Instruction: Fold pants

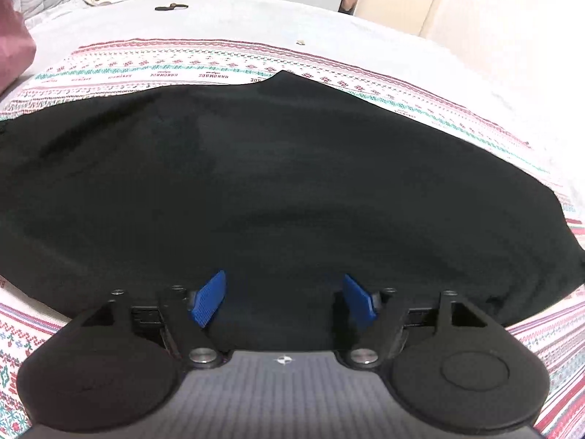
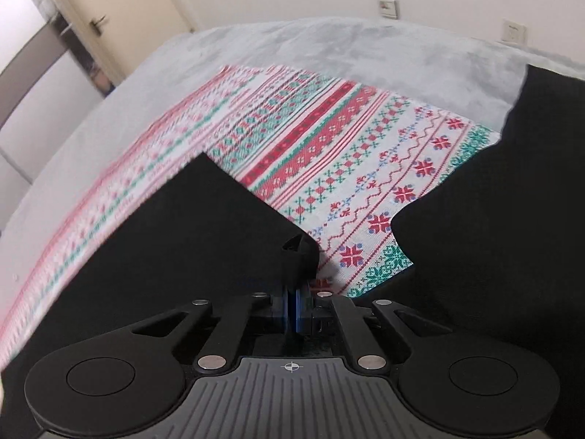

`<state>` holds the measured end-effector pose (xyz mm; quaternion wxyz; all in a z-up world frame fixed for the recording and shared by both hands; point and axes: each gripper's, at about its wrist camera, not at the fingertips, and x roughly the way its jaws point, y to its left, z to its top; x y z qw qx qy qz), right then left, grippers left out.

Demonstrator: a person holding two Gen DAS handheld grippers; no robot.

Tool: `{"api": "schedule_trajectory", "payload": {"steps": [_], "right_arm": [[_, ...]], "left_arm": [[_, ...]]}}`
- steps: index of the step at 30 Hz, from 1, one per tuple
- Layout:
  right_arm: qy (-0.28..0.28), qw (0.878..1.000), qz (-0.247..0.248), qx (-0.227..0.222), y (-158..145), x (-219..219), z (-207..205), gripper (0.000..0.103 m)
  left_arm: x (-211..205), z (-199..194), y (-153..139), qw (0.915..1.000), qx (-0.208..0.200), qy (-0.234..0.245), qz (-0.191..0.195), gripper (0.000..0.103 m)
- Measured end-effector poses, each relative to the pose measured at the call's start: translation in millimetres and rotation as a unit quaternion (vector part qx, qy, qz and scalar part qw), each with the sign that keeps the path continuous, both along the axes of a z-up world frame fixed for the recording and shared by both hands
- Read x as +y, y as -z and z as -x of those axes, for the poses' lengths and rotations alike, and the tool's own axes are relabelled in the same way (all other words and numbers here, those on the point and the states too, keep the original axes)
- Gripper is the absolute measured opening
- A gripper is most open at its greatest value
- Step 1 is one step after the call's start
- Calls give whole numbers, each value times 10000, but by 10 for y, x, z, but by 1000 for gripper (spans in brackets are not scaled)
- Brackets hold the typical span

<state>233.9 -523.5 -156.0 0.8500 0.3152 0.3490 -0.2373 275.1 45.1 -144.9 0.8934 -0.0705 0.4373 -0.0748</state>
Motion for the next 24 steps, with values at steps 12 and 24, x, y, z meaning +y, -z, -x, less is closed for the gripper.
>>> {"api": "schedule_trajectory", "payload": {"steps": [12,24], "right_arm": [[-1719,9212,3070,-1659,-880,1893,-39,3],[-5496,6807,4796,-681,258,4427,320,17]], "left_arm": [[155,-101,-30,9979,204,-291,544,92],[485,-109,-34,9913,362,-631,1094,92]]}}
